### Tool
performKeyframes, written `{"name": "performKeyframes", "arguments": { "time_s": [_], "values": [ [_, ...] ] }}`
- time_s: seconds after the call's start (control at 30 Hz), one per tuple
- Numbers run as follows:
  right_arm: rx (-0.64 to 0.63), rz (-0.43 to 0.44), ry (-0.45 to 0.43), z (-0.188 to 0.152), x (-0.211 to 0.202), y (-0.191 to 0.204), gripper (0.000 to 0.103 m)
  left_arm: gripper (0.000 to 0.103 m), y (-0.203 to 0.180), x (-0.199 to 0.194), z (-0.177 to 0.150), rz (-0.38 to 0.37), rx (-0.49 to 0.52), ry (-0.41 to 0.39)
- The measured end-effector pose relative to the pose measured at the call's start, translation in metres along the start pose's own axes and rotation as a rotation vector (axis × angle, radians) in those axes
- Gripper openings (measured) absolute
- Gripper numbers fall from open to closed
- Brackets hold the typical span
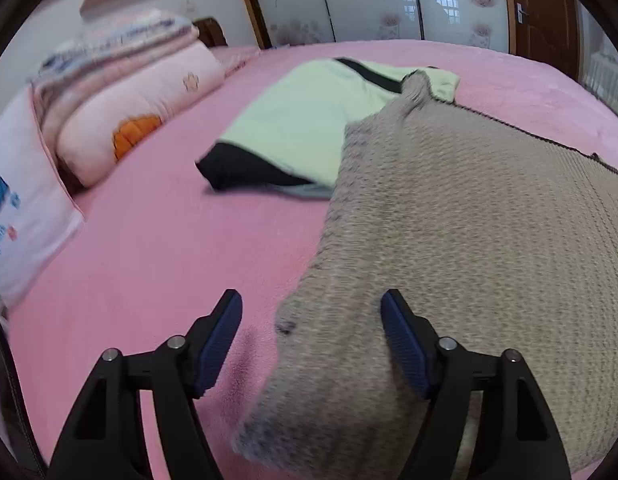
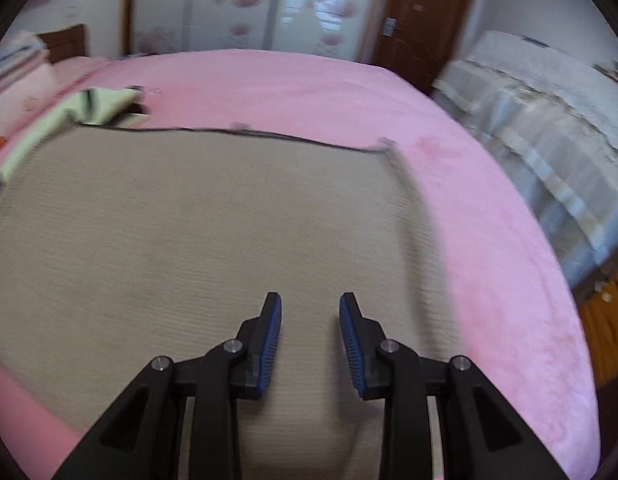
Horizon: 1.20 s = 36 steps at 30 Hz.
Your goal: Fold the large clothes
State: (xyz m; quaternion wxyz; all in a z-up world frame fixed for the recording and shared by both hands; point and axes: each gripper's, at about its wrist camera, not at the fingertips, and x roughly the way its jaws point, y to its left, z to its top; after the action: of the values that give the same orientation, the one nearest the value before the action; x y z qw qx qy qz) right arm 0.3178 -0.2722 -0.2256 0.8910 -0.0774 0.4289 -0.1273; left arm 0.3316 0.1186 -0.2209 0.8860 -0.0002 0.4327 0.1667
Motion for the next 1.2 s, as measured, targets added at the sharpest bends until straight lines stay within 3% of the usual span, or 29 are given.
{"name": "performKeyframes", "arguments": {
  "time_s": [0.03, 0.07, 0.1, 0.17, 0.23, 0.4, 0.53, 0.7, 0.93, 1.2],
  "values": [
    [0.025, -0.027, 0.01, -0.005, 0.01, -0.021, 0.026, 0.073, 0.007, 0.004, -0.002, -0.035, -0.02, -0.005],
    [0.056, 0.014, 0.008, -0.009, 0.015, -0.04, 0.01, 0.076, 0.01, 0.005, -0.005, -0.051, -0.025, -0.015],
    [0.085, 0.04, 0.006, -0.013, 0.019, -0.056, 0.0, 0.077, 0.011, 0.006, -0.006, -0.051, -0.016, -0.024],
    [0.116, 0.09, -0.01, -0.015, 0.018, -0.073, 0.0, 0.077, 0.009, 0.006, -0.009, -0.047, 0.002, -0.039],
    [0.128, 0.012, -0.02, -0.015, 0.016, -0.08, 0.001, 0.077, 0.009, 0.007, -0.011, -0.047, -0.001, -0.034],
    [0.303, 0.07, 0.064, -0.028, 0.038, -0.114, 0.001, 0.077, 0.008, 0.006, -0.007, -0.047, 0.009, -0.033],
    [0.3, 0.091, 0.038, -0.03, 0.019, -0.104, 0.001, 0.077, 0.006, -0.001, -0.002, -0.033, 0.054, -0.037],
    [0.273, 0.14, 0.007, -0.016, -0.02, -0.078, 0.001, 0.077, 0.019, -0.024, 0.006, -0.057, 0.025, -0.017],
    [0.292, 0.276, 0.0, 0.004, -0.073, -0.041, 0.003, 0.077, 0.037, -0.086, 0.019, -0.154, -0.006, -0.017],
    [0.258, 0.388, -0.055, 0.02, -0.141, 0.01, 0.003, 0.085, 0.031, -0.154, 0.024, -0.257, -0.022, -0.03]
  ]
}}
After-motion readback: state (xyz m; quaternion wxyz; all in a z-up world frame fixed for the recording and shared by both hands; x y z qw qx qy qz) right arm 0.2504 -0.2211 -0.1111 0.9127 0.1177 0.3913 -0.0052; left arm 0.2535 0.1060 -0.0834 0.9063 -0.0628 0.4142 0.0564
